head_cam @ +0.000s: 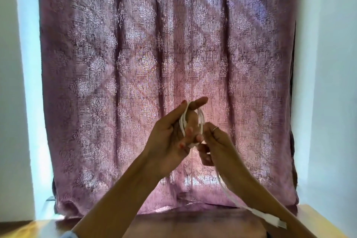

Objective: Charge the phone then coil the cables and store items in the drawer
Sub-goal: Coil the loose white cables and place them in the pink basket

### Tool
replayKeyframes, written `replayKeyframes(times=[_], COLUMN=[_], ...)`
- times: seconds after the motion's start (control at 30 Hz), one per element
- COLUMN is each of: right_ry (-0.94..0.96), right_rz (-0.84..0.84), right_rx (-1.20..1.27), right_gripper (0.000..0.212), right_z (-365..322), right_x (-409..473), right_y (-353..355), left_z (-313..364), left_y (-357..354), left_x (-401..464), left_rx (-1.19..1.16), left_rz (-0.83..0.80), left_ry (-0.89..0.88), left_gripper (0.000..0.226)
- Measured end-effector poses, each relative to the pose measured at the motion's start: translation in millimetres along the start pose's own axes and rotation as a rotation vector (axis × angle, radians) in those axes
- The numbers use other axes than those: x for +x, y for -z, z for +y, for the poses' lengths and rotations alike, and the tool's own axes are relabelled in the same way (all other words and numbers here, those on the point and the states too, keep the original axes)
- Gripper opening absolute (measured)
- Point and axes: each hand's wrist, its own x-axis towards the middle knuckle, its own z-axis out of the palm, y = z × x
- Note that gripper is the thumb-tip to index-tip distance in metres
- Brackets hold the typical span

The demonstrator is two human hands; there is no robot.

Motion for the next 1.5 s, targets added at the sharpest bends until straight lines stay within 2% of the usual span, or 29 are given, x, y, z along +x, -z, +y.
replayKeyframes(times=[0.07,0.13,0.3,0.43,0.5,0.57,0.63,0.67,0.8,0.9,1.0,1.07,1.13,1.2,1.33,1.4,1.5], right_ry=[-0.106,-0.171,-0.328,-0.397,-0.393,-0.325,-0.214,-0.153,0.010,0.091,0.512,0.647,0.738,0.765,0.695,0.517,0.110], right_rz=[-0.072,-0.150,-0.327,-0.446,-0.545,-0.638,-0.649,-0.632,-0.553,-0.503,-0.278,-0.108,-0.019,0.049,0.069,0.066,-0.046], right_rx=[0.052,0.067,0.043,-0.063,-0.173,-0.403,-0.665,-0.769,-1.030,-1.194,-1.417,-1.488,-1.517,-1.418,-0.995,-0.716,-0.148], right_gripper=[0.020,0.017,0.010,0.014,0.018,0.021,0.020,0.020,0.016,0.020,0.014,0.005,0.015,0.020,0.020,0.017,0.012], right_z=[4.0,6.0,4.6,-1.5,-7.7,-16.9,-26.7,-31.3,-49.0,-60.3,-59.1,-59.6,-55.0,-53.7,-37.1,-24.1,-3.4], right_x=[-4.9,-10.3,-16.9,-25.2,-30.6,-36.0,-39.9,-41.6,-42.0,-35.2,-27.3,-26.1,-24.0,-22.2,-15.4,-17.0,-28.9], right_y=[-2.8,-8.0,-10.7,-4.1,1.4,6.6,13.7,18.5,35.6,48.1,59.6,61.7,62.4,56.8,45.5,40.0,34.5], left_z=[-0.3,-3.7,-18.9,-27.3,-27.2,-26.6,-23.2,-21.4,-19.8,-21.8,-23.6,-22.4,-19.9,-17.3,-18.5,-23.5,-29.8], left_y=[4.8,8.9,13.5,24.7,33.1,39.4,40.4,40.0,40.3,37.6,27.1,21.0,15.9,11.5,0.9,-3.4,-2.8], left_x=[3.7,5.7,0.8,0.6,1.1,-1.3,-6.1,-8.2,-17.2,-23.0,-27.4,-27.4,-27.3,-27.9,-30.9,-33.7,-35.7], left_rx=[0.051,0.204,0.892,1.323,1.526,1.714,1.864,1.867,1.591,1.344,1.130,1.016,0.890,0.711,0.356,0.219,0.076], left_rz=[-0.013,0.036,0.166,0.199,0.208,0.174,0.152,0.150,0.100,0.057,0.038,0.023,-0.009,-0.041,-0.048,-0.066,-0.035], left_ry=[-0.043,-0.065,-0.094,-0.239,-0.219,-0.146,-0.061,-0.010,0.171,0.209,0.185,0.191,0.209,0.236,0.284,0.289,0.303], left_gripper=[0.042,0.045,0.046,0.052,0.053,0.054,0.046,0.040,0.028,0.037,0.053,0.061,0.067,0.066,0.050,0.043,0.038])
